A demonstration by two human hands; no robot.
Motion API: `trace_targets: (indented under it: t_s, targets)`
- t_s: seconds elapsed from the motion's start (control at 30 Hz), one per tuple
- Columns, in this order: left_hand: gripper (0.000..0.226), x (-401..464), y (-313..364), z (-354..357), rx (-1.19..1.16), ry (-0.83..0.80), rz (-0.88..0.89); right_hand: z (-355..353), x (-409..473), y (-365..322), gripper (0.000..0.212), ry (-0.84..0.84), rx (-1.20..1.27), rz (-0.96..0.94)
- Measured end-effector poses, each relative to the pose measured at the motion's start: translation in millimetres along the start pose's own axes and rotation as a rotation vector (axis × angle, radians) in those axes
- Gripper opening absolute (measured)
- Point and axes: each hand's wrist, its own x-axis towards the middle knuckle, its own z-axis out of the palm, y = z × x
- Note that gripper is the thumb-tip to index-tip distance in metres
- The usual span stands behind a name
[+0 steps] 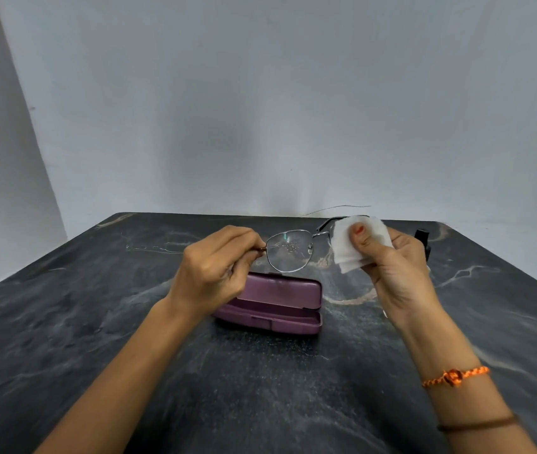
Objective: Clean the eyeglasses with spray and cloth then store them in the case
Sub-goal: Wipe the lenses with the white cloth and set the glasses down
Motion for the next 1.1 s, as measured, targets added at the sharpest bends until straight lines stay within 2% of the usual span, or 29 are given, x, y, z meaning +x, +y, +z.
trace_targets:
  t_s: [0.17, 0.43, 0.57, 0.7, 0.87, 1.0, 1.1]
  targets:
    - [0.009, 1, 3, 4, -0.102, 0.008, -0.077, -3, 5, 1, 0.013, 0.04, 0.053, 0.051]
    - [0.01, 6, 11, 5, -0.296, 0.003, -0.171, -6, 7, 3, 0.027, 0.084, 0.002, 0.032]
    - [0.008, 6, 13, 4, -0.3, 0.003, -0.185, -7, 8, 7, 0.024, 0.233, -0.079, 0.019]
    - [0.01, 5, 6, 1, -0.267, 0.101, -0.244, -17, 10, 2, 0.014, 0.346, 0.04, 0.064]
    - [0.008, 2, 3, 3, -0.185, 0.203, -0.313, -2, 6, 7, 0.015, 0.227, 0.328, 0.205]
    - [0.004, 1, 8, 7, -0.155, 0.192, -0.312, 18, -2, 21, 0.024, 0.107, 0.457, 0.29]
    - [0.007, 1, 13, 11, -0.17, 0.17, -0.314, 26, -5, 25, 0.031, 0.081, 0.543, 0.306]
